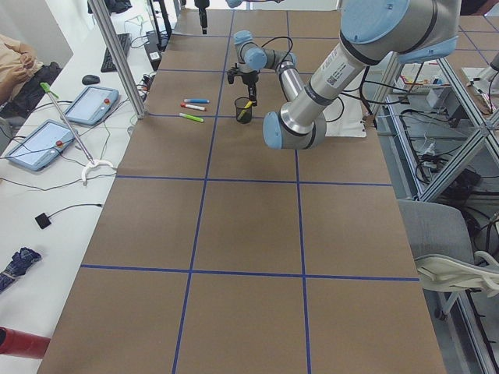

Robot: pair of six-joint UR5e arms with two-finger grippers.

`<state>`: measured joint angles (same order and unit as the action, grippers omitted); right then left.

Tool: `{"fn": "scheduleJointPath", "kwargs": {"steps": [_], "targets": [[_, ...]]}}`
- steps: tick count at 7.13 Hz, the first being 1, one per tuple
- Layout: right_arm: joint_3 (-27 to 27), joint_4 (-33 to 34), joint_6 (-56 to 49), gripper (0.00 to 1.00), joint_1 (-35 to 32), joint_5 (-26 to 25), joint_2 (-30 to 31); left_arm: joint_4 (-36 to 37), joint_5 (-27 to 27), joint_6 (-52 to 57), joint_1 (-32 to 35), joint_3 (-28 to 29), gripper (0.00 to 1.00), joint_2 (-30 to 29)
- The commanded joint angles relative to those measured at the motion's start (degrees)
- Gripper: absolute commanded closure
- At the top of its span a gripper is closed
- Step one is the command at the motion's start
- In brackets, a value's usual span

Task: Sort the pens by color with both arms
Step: 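Lower the left gripper into the cup onto the yellow highlighter, then close the left gripper on the yellow highlighter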

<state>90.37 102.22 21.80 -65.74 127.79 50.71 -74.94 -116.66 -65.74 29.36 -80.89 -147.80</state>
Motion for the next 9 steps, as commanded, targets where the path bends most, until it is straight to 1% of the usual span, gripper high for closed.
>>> {"fn": "scheduleJointPath", "kwargs": {"steps": [1,2,4,9], "targets": [[-0.10,-0.09,0.00,0.00,0.00,0.00,-0.17,-0.04,0.03,0.00,0.09,-0.23,0.77,-0.12],[-0.10,0.00,-0.09,0.00,0.08,0.00,-0.26,-0.04,0.03,0.18,0.09,-0.32,0.68,-0.21],[-0.37,-0.09,-0.09,0.00,0.17,0.00,-0.35,0.05,0.21,0.53,0.44,-0.59,0.59,-0.47],[-0.28,-0.09,-0.09,0.00,0.26,0.09,-0.44,0.05,0.30,0.79,1.58,-0.59,0.60,-1.08]]}}
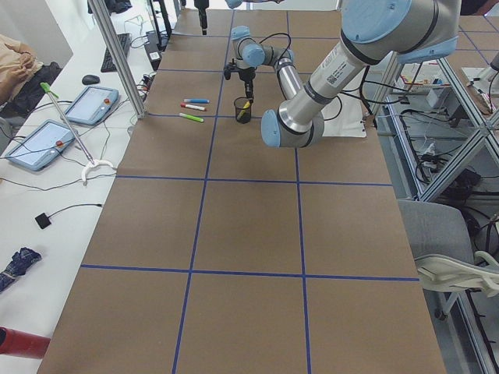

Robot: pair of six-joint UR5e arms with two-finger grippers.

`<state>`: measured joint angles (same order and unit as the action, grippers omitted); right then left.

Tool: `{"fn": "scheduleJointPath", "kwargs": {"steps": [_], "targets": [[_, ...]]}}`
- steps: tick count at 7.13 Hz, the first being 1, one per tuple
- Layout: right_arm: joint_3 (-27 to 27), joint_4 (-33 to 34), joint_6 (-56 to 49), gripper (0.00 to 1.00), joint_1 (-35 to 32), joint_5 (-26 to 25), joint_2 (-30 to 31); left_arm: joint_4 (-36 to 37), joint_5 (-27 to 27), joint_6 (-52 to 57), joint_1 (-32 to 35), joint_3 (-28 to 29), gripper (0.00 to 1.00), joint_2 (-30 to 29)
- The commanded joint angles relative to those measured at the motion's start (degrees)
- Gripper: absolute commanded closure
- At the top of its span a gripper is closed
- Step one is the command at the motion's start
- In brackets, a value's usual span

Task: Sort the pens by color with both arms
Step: 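Close the left gripper on the yellow highlighter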

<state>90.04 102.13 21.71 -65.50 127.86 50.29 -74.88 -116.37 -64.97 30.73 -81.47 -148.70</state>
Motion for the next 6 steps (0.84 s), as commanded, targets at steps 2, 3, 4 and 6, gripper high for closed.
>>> {"fn": "scheduleJointPath", "kwargs": {"steps": [2,3,4,6], "targets": [[0.13,0.09,0.00,0.00,0.11,0.02,-0.01,0.00,-0.09,0.02,0.47,0.00,0.60,-0.36],[0.13,0.00,0.09,0.00,0.11,-0.06,0.07,0.00,-0.09,0.02,0.47,0.00,0.60,-0.27],[0.22,0.00,0.09,0.00,0.11,-0.06,0.07,0.00,-0.09,0.02,0.38,0.08,0.60,-0.27],[0.22,0.00,0.09,0.00,0.11,-0.15,0.25,-0.09,-0.17,0.02,0.38,0.43,0.60,-0.19]]}}
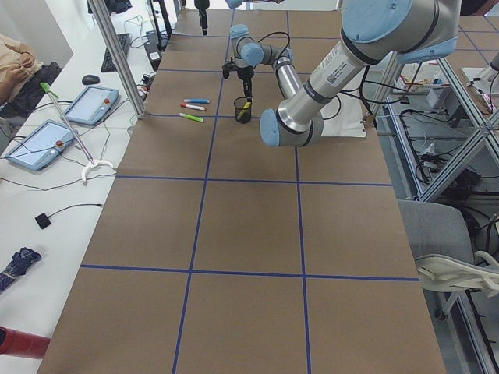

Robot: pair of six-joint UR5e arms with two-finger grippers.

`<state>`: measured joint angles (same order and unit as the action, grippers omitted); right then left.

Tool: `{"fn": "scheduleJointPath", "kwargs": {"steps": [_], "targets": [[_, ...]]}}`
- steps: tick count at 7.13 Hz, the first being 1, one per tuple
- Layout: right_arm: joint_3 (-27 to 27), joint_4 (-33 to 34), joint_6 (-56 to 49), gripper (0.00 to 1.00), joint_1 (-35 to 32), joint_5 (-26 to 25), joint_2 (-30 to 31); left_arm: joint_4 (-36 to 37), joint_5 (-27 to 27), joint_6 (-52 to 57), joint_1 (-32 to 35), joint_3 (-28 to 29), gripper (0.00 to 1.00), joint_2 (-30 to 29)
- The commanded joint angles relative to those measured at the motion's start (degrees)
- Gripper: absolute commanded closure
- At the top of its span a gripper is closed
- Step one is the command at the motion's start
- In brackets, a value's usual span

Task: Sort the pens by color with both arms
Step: 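Close the left gripper on the yellow highlighter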

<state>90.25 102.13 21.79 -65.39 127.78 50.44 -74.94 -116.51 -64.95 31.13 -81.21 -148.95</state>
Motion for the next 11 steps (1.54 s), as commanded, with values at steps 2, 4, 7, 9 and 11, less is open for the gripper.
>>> {"fn": "scheduleJointPath", "kwargs": {"steps": [2,4,7,9,11], "targets": [[0.02,0.08,0.00,0.00,0.09,-0.07,0.10,-0.12,-0.12,0.00,-0.02,0.26,0.60,0.07],[0.02,0.00,0.00,0.00,0.18,-0.07,0.10,-0.12,-0.12,0.00,-0.20,0.35,0.60,0.07],[0.02,0.00,0.00,0.00,0.18,-0.07,0.10,-0.12,-0.12,0.00,-0.28,0.43,0.60,0.33],[0.02,0.00,0.00,0.00,0.18,-0.07,0.10,-0.12,-0.12,0.00,-0.28,0.43,0.76,0.24],[-0.07,0.00,0.00,0.00,0.18,-0.07,0.10,-0.12,-0.12,0.00,-0.28,0.35,0.94,0.24]]}}
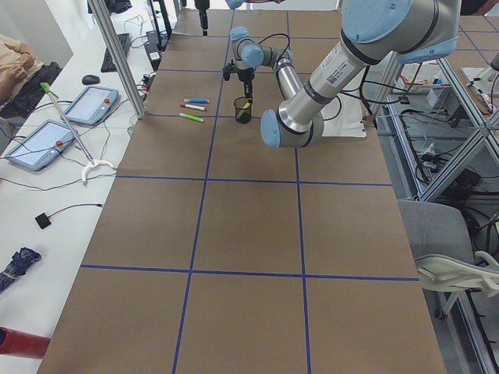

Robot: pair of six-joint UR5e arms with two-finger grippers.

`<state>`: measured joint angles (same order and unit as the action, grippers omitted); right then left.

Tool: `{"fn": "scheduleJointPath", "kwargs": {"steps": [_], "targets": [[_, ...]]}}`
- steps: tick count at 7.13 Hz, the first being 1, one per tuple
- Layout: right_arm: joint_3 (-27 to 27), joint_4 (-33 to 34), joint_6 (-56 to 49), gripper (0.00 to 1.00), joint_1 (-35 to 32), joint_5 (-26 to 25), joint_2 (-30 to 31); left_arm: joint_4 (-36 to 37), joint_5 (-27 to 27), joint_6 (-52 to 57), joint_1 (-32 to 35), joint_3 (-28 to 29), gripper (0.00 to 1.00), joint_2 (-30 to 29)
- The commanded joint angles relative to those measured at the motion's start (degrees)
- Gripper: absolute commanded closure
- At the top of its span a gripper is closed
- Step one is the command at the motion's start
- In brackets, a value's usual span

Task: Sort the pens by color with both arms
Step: 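Close the left gripper on the yellow highlighter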

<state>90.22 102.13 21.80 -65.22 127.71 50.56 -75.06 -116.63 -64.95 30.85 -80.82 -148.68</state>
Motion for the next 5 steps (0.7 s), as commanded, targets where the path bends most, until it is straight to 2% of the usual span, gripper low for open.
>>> {"fn": "scheduleJointPath", "kwargs": {"steps": [1,5], "targets": [[-0.04,0.00,0.00,0.00,0.00,0.00,-0.02,0.09,0.09,0.00,0.00,-0.22,0.99,-0.03],[0.04,0.00,0.00,0.00,0.00,0.09,-0.19,1.40,0.97,-0.18,1.40,-5.56,1.00,0.32]]}}
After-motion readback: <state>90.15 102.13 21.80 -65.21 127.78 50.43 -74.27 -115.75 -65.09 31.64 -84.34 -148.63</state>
